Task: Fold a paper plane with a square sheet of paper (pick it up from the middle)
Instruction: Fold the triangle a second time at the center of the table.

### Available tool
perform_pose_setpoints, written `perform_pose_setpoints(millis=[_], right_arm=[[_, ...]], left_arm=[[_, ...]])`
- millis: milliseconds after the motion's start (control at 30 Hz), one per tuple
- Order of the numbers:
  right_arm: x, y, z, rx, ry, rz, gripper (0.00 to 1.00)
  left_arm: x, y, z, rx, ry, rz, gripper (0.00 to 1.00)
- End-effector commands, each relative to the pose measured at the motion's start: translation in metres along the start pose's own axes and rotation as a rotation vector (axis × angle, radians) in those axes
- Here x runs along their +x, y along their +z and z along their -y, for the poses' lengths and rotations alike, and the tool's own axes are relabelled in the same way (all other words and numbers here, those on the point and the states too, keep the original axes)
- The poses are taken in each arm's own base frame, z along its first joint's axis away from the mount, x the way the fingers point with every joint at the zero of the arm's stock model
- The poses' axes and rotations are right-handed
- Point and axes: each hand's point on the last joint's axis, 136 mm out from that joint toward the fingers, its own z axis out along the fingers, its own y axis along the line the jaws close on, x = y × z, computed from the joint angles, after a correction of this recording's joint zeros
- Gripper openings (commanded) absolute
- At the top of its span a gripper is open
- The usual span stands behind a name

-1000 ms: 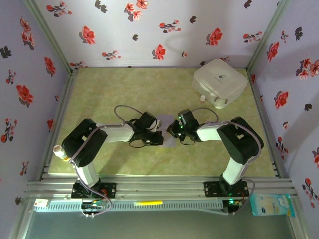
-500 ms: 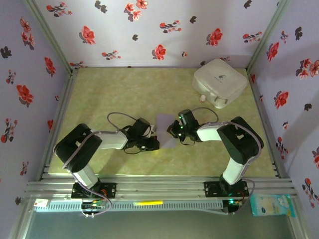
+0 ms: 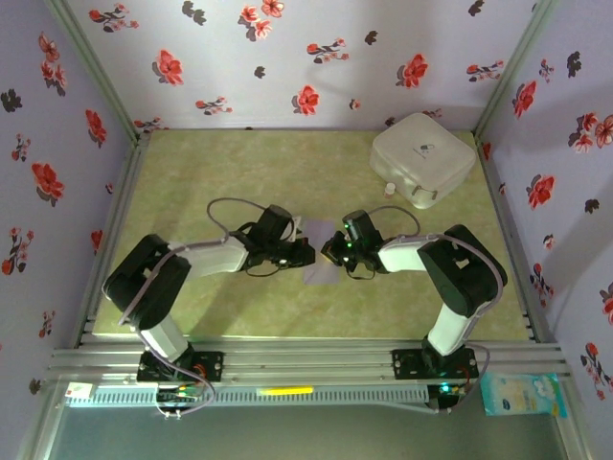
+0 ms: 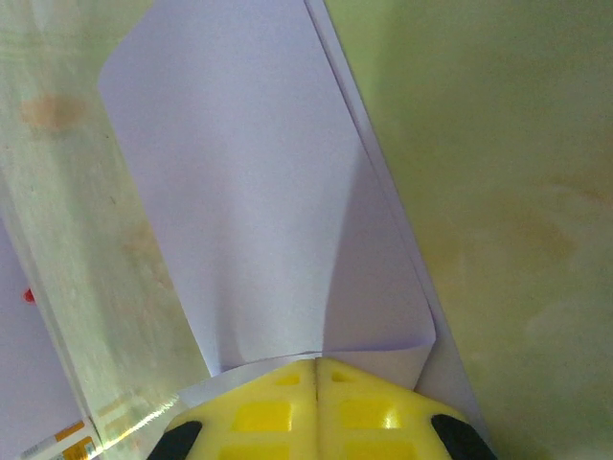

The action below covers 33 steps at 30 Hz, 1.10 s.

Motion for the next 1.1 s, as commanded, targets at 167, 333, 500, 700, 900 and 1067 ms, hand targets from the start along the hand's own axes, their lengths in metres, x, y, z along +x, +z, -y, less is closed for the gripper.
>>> perform_pose_setpoints(millis=[167, 333, 500, 700, 900, 1067], right_arm=[[0.006, 0.0, 0.04, 0.149, 0.03, -0.012, 0.0], [0.004, 0.0, 0.029, 0.111, 0.009, -0.016, 0.0], [0.001, -0.007, 0.001, 0.035, -0.071, -0.022, 0.0], [0.004, -0.018, -0.027, -0.034, -0.141, -0.044, 0.01], [0.024, -0.008, -0.024, -0.024, -0.148, -0.107, 0.01], [0.03, 0.0, -0.003, 0.03, -0.13, -0.129, 0.0]], left_arm=[[0.008, 0.026, -0.03, -0.075, -0.013, -0.077, 0.0], [0.028, 0.028, -0.058, -0.141, -0.039, -0.109, 0.0], [0.049, 0.031, -0.08, -0.182, -0.064, -0.148, 0.0], [0.055, 0.03, -0.08, -0.171, -0.084, -0.135, 0.0], [0.061, 0.03, -0.075, -0.177, -0.115, -0.13, 0.0], [0.065, 0.027, -0.07, -0.179, -0.133, -0.106, 0.0]])
